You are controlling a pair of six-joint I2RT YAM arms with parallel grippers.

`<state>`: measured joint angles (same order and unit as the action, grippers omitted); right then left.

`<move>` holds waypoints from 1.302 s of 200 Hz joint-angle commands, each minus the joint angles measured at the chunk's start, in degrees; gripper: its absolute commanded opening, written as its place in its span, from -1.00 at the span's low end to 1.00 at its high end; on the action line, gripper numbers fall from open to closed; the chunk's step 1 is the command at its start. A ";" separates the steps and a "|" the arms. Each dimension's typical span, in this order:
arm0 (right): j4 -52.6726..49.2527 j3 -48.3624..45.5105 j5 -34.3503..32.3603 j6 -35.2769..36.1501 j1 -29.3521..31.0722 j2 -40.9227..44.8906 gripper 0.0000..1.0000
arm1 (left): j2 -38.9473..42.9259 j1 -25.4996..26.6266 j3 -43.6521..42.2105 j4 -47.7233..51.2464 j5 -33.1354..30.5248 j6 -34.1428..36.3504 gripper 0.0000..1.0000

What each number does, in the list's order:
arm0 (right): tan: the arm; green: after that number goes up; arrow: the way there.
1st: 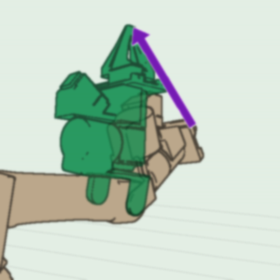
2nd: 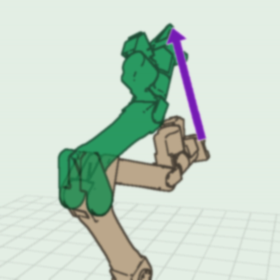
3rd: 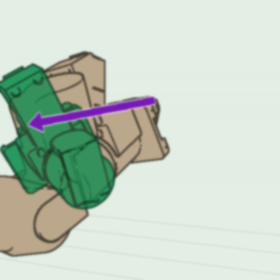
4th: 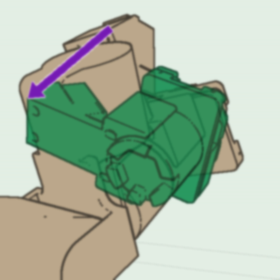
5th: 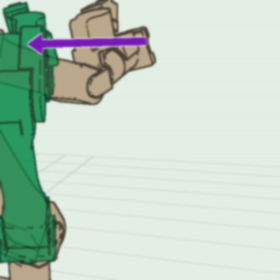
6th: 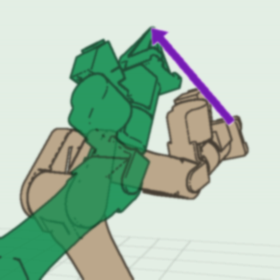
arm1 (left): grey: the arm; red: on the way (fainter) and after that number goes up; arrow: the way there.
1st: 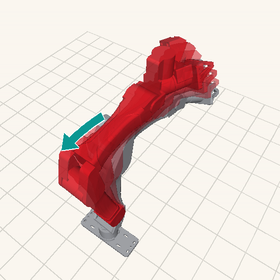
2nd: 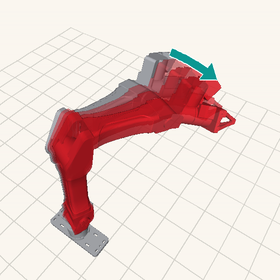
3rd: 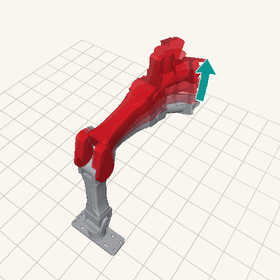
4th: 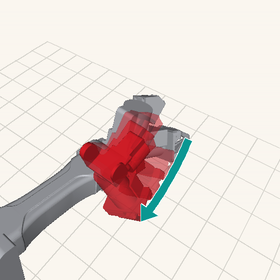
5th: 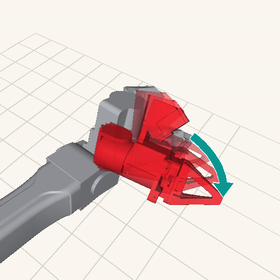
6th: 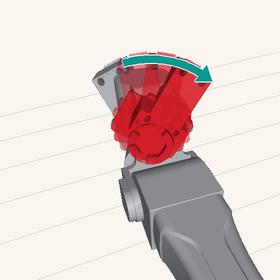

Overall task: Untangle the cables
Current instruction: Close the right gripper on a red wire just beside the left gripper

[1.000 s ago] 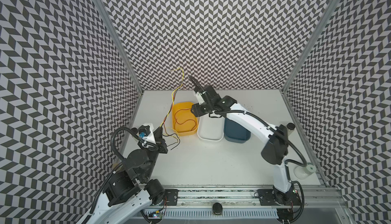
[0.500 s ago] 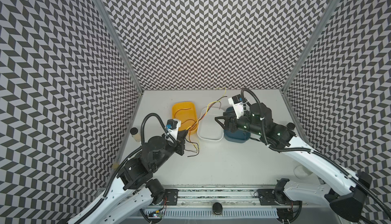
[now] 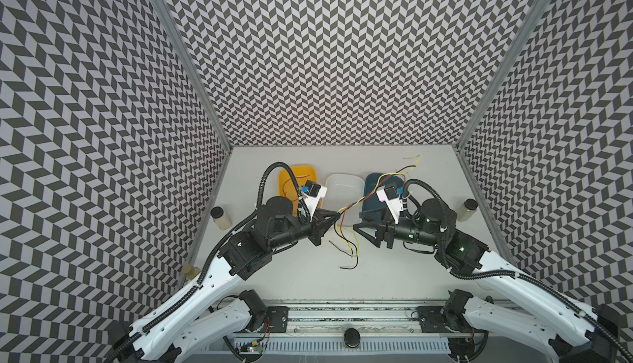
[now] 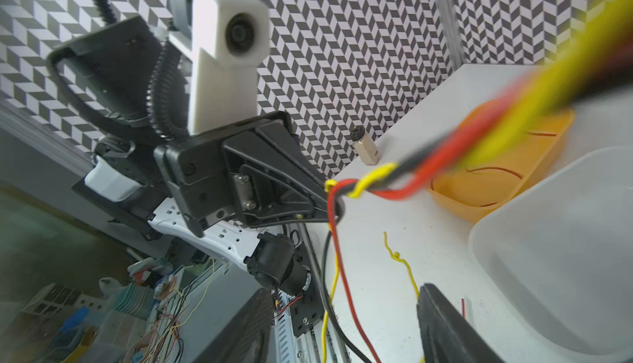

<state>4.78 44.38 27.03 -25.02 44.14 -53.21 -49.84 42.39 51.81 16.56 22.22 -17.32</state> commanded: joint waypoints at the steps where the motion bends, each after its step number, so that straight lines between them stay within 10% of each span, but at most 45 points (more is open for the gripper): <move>1: 3.49 1.07 -2.26 2.86 2.24 -1.32 0.34 | -0.91 -0.30 2.07 -2.91 4.37 -1.12 -1.00; 260: 9.29 3.34 -17.59 5.43 7.89 -9.19 -0.54 | 2.43 -3.64 -2.99 -7.06 6.61 -2.54 -1.00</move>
<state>10.24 46.28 11.70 -19.97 51.55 -62.04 -48.56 39.11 49.58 12.01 27.73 -19.40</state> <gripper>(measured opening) 0.266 0.048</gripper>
